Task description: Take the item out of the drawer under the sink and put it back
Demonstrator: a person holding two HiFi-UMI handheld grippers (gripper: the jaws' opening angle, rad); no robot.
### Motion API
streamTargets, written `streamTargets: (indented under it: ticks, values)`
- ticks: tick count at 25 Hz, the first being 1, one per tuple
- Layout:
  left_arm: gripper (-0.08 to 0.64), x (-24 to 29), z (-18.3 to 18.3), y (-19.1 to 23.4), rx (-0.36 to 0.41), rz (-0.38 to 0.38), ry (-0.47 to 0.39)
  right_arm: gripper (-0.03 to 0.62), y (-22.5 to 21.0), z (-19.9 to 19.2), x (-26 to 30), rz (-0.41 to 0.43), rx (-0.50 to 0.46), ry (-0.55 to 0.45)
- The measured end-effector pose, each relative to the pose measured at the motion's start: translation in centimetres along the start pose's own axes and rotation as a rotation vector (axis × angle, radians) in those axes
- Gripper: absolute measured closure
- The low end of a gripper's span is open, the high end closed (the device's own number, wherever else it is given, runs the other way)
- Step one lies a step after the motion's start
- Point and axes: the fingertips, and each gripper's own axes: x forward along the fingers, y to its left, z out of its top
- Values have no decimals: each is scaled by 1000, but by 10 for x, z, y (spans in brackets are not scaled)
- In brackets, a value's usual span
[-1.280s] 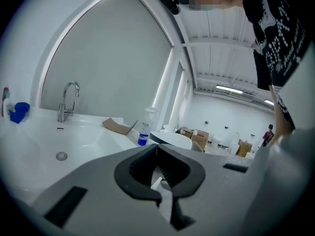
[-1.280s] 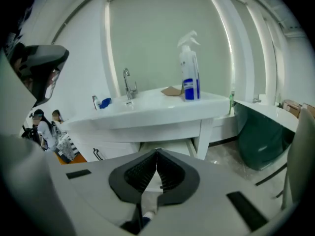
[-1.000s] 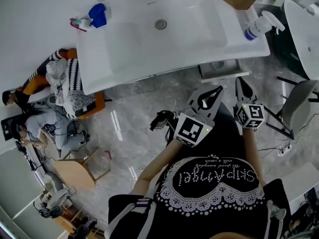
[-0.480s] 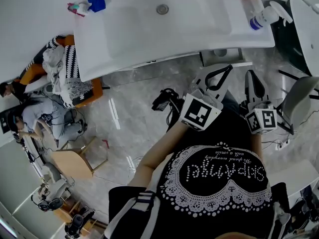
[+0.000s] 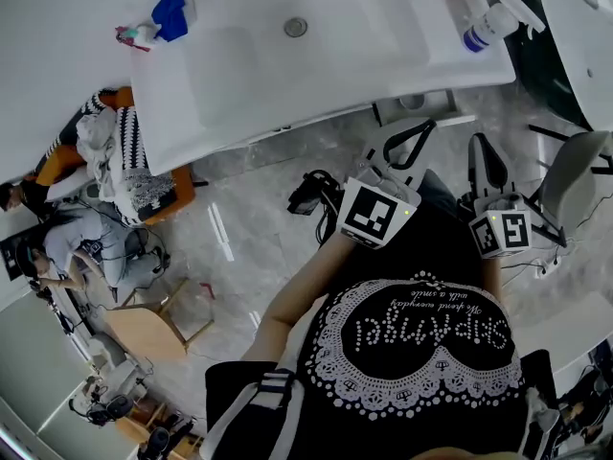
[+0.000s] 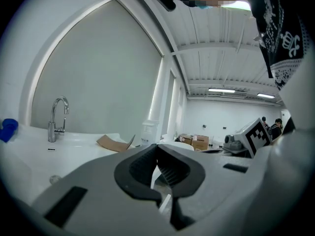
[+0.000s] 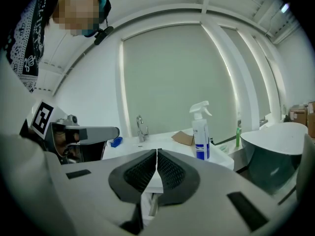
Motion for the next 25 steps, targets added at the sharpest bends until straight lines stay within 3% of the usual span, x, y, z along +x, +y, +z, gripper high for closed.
streamTargets:
  ticks: [11, 25]
  values:
    - [554, -9, -3, 6, -29, 23, -9, 572, 13, -3, -2, 5, -53, 4]
    - [554, -14, -2, 2, -30, 25, -15, 572, 14, -5, -6, 3, -53, 3]
